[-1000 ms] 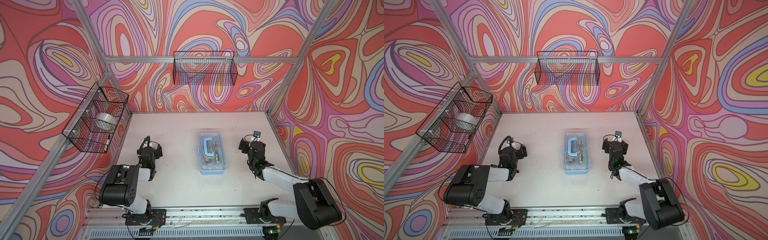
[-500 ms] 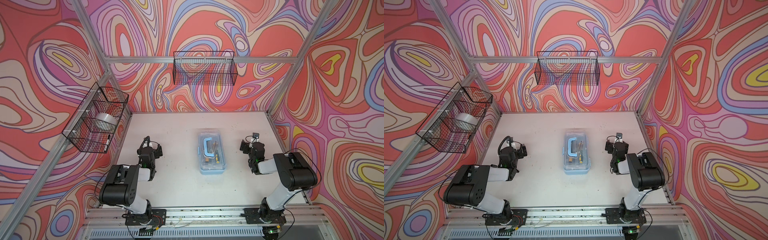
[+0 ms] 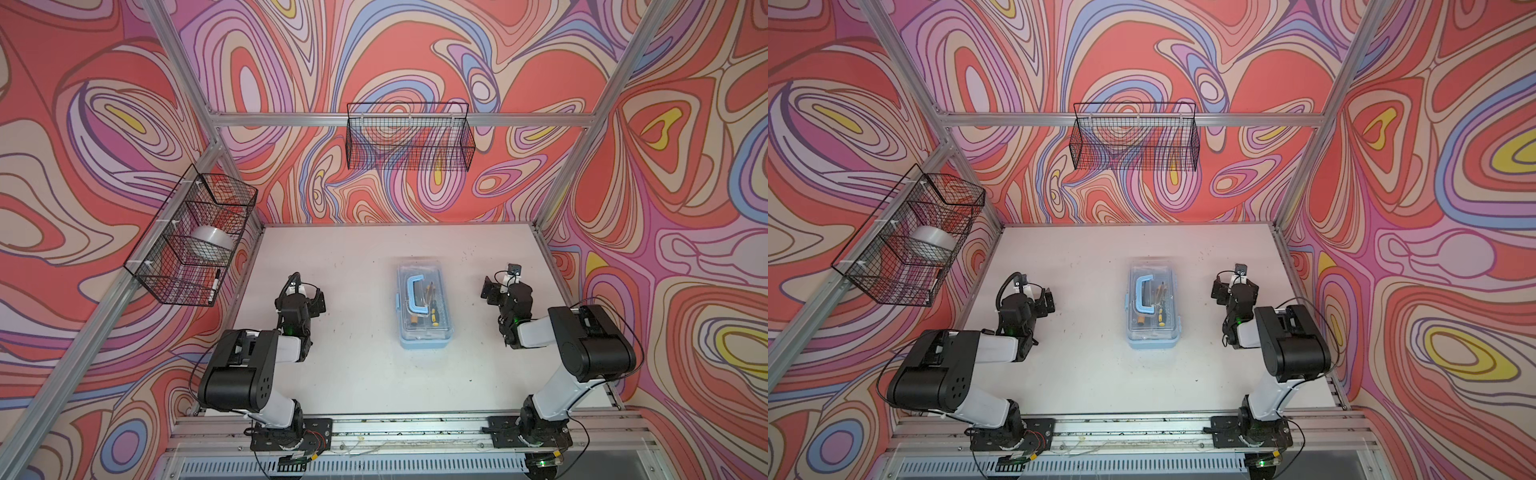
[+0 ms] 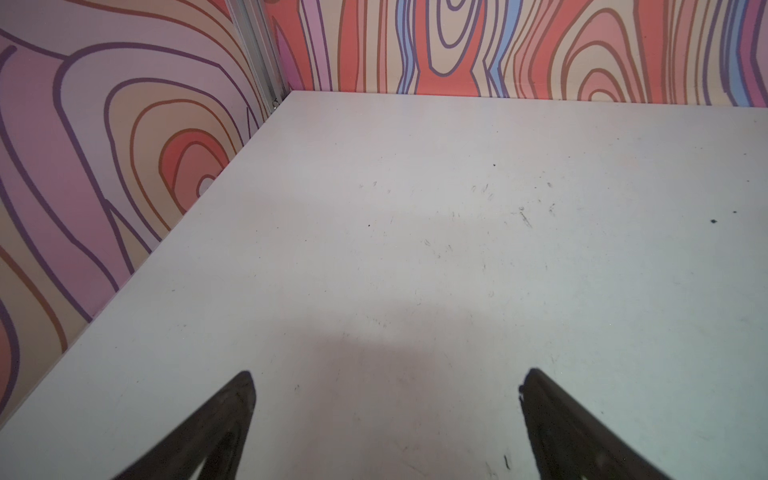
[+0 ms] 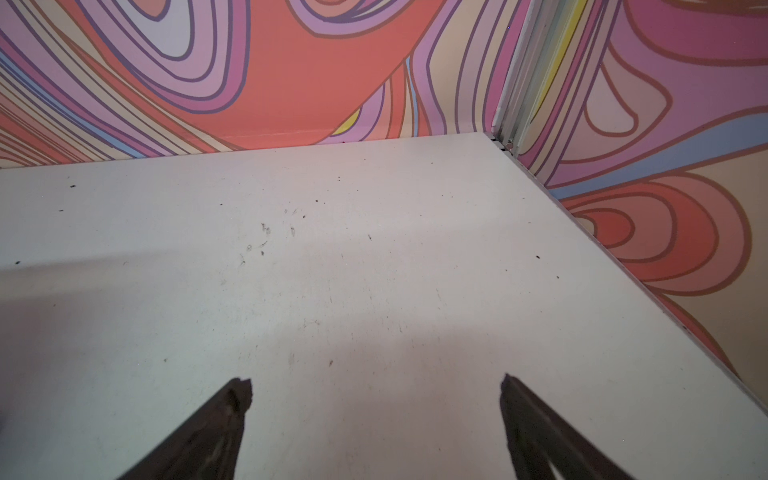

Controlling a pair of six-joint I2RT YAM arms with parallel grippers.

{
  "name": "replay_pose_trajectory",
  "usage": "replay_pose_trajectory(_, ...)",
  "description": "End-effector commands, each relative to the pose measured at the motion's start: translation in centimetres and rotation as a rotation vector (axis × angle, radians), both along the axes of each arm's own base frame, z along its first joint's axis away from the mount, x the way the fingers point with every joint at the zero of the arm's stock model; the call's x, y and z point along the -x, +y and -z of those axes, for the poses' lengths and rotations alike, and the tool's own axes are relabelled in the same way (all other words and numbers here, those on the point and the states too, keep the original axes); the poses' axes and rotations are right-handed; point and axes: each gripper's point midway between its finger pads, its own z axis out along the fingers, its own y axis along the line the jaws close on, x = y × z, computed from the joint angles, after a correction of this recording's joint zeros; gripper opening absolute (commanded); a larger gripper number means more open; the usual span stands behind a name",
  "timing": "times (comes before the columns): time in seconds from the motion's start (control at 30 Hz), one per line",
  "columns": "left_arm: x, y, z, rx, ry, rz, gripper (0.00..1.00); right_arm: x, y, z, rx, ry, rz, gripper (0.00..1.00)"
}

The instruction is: Pack the tool kit

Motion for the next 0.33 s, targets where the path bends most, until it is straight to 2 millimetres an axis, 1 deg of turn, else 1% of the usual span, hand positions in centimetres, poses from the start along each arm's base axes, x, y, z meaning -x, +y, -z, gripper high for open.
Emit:
replay_pose_trajectory(0.0,-0.55,-0.14,-0.79,-0.009,-0.025,0.013,1.0,-0.54,0.09,-0.6,-0.008,-0.017,-0.008,0.98)
replay_pose_trajectory(0.17,-0.57,-0.15,-0.82,-0.008,-0.026,0.014,1.0,-0.66,0.08,-0.41,-0.012,-0.007,-0.01,0.98)
replay_pose_trajectory(0.3,-0.58,-0.12,-0.86,-0.009,-0.027,0.012,1.0,-0.43,0.05,-0.67,-0.01,-0.021,-0.009,0.98)
